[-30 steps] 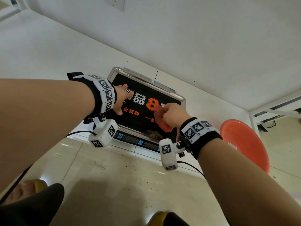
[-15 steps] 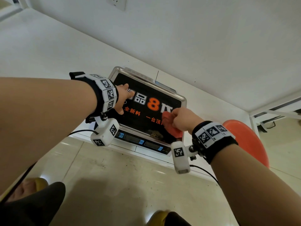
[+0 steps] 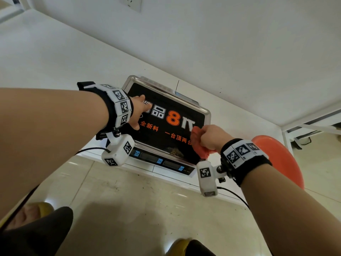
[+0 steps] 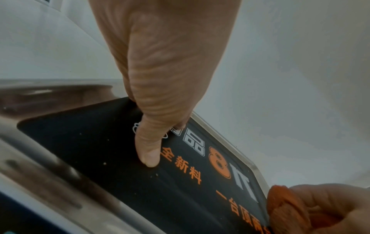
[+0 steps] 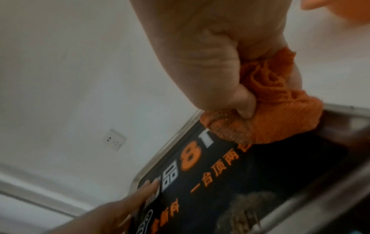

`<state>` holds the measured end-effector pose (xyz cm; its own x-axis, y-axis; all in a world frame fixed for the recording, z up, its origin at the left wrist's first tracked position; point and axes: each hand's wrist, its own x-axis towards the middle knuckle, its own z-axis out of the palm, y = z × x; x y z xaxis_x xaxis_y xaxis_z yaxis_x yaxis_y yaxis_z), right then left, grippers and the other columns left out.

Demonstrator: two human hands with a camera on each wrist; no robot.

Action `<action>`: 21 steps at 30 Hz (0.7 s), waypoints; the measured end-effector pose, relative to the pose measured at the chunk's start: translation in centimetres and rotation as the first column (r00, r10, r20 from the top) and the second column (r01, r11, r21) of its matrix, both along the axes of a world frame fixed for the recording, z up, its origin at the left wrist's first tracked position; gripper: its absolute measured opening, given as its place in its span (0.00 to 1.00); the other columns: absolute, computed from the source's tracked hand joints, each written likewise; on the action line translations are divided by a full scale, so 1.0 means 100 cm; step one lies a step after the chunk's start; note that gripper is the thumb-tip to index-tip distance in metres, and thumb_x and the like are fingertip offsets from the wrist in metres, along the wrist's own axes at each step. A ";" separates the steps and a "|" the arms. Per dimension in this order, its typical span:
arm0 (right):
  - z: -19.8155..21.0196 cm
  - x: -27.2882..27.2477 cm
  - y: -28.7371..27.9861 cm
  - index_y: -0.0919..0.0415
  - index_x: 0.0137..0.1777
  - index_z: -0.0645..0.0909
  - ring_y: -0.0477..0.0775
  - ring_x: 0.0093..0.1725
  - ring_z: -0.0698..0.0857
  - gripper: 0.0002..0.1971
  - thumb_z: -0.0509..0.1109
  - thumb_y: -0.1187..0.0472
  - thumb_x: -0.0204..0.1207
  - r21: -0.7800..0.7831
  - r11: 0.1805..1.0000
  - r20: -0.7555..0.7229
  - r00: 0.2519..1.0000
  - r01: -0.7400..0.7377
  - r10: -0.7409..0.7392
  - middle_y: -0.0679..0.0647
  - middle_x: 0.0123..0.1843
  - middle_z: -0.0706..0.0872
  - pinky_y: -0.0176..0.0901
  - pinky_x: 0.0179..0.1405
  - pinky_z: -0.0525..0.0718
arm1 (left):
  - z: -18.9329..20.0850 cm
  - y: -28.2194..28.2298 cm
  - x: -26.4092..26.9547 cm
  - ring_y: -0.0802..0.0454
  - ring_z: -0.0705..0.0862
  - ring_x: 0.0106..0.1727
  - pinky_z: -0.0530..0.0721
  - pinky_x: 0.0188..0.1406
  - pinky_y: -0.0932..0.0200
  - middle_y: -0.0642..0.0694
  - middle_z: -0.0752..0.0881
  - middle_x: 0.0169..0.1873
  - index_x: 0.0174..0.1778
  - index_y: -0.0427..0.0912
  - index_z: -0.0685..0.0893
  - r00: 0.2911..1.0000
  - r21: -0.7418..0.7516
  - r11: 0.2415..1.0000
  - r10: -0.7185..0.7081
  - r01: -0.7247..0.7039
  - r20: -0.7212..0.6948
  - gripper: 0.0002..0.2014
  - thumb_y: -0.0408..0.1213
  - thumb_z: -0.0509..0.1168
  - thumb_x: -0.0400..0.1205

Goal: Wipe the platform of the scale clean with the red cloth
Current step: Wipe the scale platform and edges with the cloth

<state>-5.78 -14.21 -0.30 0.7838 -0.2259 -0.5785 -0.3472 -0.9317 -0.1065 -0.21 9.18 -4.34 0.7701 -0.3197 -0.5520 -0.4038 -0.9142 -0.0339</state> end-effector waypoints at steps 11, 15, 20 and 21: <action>0.006 0.005 -0.007 0.66 0.59 0.82 0.60 0.44 0.89 0.09 0.68 0.72 0.81 0.057 0.996 -0.044 0.996 0.074 -0.072 0.63 0.48 0.88 0.50 0.40 0.90 | 0.001 -0.001 0.000 0.42 0.56 0.84 0.70 0.77 0.46 0.40 0.48 0.83 0.85 0.49 0.47 1.000 0.008 1.000 0.012 -0.012 -0.010 0.49 0.47 0.73 0.76; -0.001 -0.006 0.001 0.68 0.62 0.82 0.56 0.38 0.87 0.10 0.68 0.68 0.83 -0.035 0.997 -0.227 0.972 -0.063 0.053 0.60 0.43 0.88 0.46 0.38 0.89 | 0.000 -0.001 -0.001 0.42 0.58 0.83 0.71 0.76 0.47 0.39 0.50 0.83 0.85 0.48 0.49 1.000 0.017 1.000 0.000 0.000 -0.001 0.48 0.48 0.72 0.76; -0.008 -0.005 0.013 0.62 0.66 0.81 0.63 0.59 0.88 0.14 0.70 0.69 0.81 0.232 0.966 -0.207 0.976 0.113 -0.064 0.62 0.59 0.88 0.59 0.63 0.88 | 0.001 0.000 0.000 0.41 0.58 0.83 0.71 0.77 0.47 0.39 0.49 0.83 0.85 0.48 0.49 1.000 0.003 1.000 0.005 -0.005 -0.005 0.48 0.47 0.73 0.75; -0.008 -0.003 0.012 0.61 0.65 0.81 0.63 0.60 0.88 0.15 0.70 0.70 0.81 0.294 0.940 -0.210 0.971 0.174 -0.115 0.62 0.60 0.88 0.60 0.65 0.87 | 0.001 0.001 0.000 0.42 0.58 0.83 0.71 0.77 0.47 0.39 0.49 0.83 0.85 0.49 0.49 1.000 0.003 1.000 0.005 -0.005 -0.007 0.48 0.47 0.73 0.75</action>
<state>-6.04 -13.02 -1.05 0.6273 -0.1157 -0.7702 -0.5170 -0.8015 -0.3007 -0.23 9.24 -4.25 0.7679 -0.3140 -0.5583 -0.3991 -0.9163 -0.0336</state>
